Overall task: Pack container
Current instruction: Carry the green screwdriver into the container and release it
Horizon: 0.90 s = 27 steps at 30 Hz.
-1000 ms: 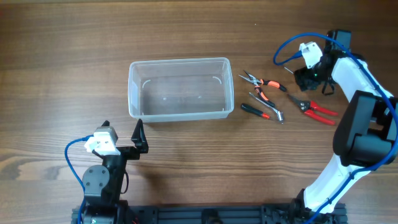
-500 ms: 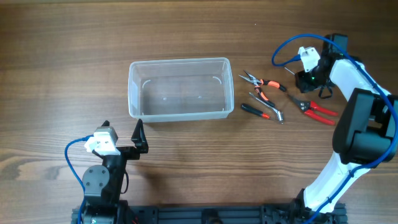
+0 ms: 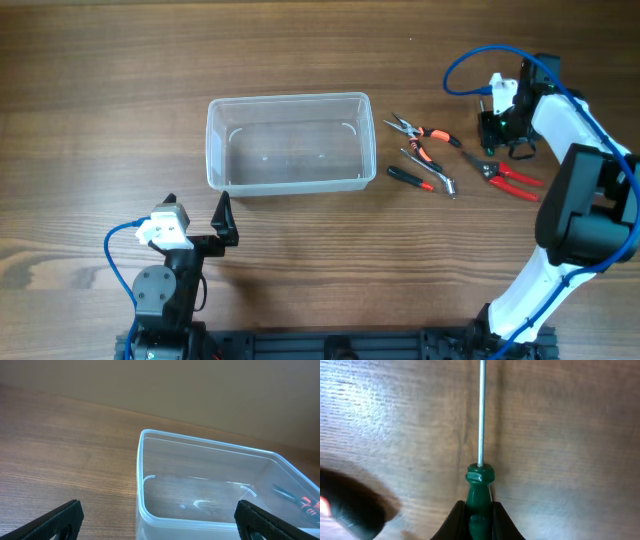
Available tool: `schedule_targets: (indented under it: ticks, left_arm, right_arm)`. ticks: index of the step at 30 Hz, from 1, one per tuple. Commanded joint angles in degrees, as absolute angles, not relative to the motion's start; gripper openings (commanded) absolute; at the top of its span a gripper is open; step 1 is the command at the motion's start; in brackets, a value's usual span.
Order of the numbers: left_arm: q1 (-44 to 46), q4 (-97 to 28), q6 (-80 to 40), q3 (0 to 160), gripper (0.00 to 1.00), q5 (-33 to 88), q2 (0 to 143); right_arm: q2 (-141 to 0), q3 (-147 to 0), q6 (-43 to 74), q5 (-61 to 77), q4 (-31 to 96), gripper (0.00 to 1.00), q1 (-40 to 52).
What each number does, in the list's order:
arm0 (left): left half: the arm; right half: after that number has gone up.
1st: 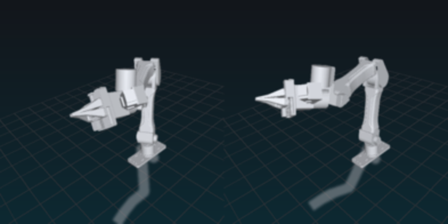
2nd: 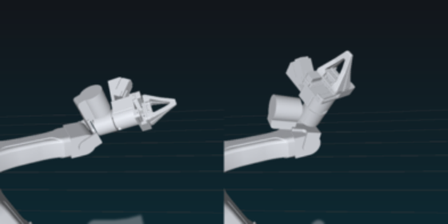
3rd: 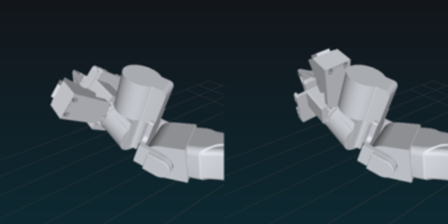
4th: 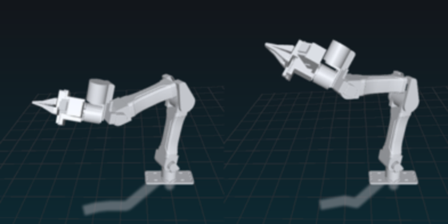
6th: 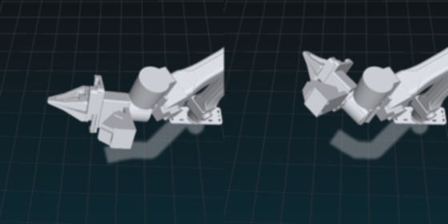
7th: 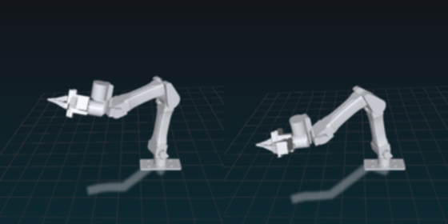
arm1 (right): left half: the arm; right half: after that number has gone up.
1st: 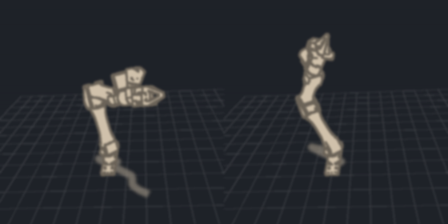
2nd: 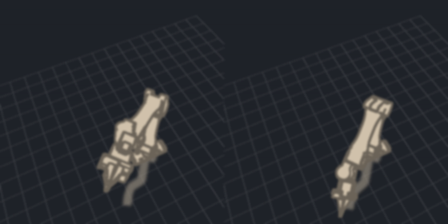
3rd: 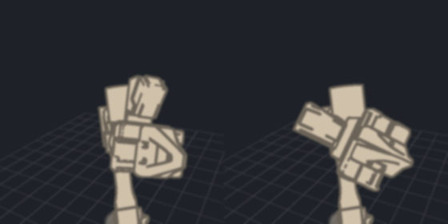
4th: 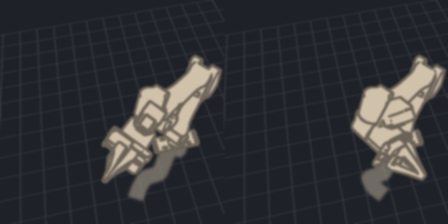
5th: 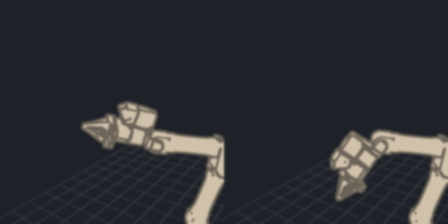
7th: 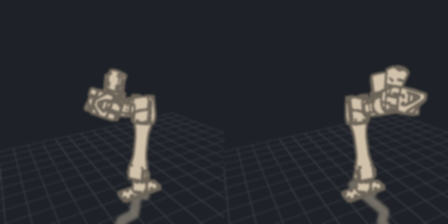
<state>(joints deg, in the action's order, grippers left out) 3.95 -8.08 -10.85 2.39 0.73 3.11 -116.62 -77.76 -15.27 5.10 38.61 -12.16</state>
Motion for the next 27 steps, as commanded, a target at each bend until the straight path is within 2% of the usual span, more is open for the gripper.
schedule_targets:
  ticks: [1,5,10,12,15,19,24,27]
  left_arm:
    - [3.62,-8.12,-11.35,2.15,1.00,0.58,3.03]
    - [3.62,-8.12,-11.35,2.15,1.00,0.58,3.03]
    - [3.62,-8.12,-11.35,2.15,1.00,0.58,3.03]
    - [3.62,-8.12,-11.35,2.15,1.00,0.58,3.03]
    - [3.62,-8.12,-11.35,2.15,1.00,0.58,3.03]
    - [3.62,-8.12,-11.35,2.15,1.00,0.58,3.03]
    - [3.62,-8.12,-11.35,2.13,1.00,0.58,3.03]
    - [3.62,-8.12,-11.35,2.15,1.00,0.58,3.03]
  right_arm:
    - [-109.82,-81.54,-8.82,18.35,40.77,0.04,-11.70]
    - [-102.35,-83.61,-8.80,31.55,40.62,0.04,-9.32]
    - [-93.38,-84.01,-10.17,32.23,40.34,0.04,-0.05]
    - [-91.61,-84.01,-15.73,32.21,41.08,0.04,7.16]
    - [-92.49,-83.99,-25.08,29.78,42.81,0.04,16.23]
    - [-96.60,-83.88,-34.22,16.25,44.27,0.04,25.43]
    - [-103.61,-83.88,-43.59,11.81,44.10,0.04,28.82]
    - [-107.87,-83.90,-45.06,11.60,42.41,0.04,28.82]
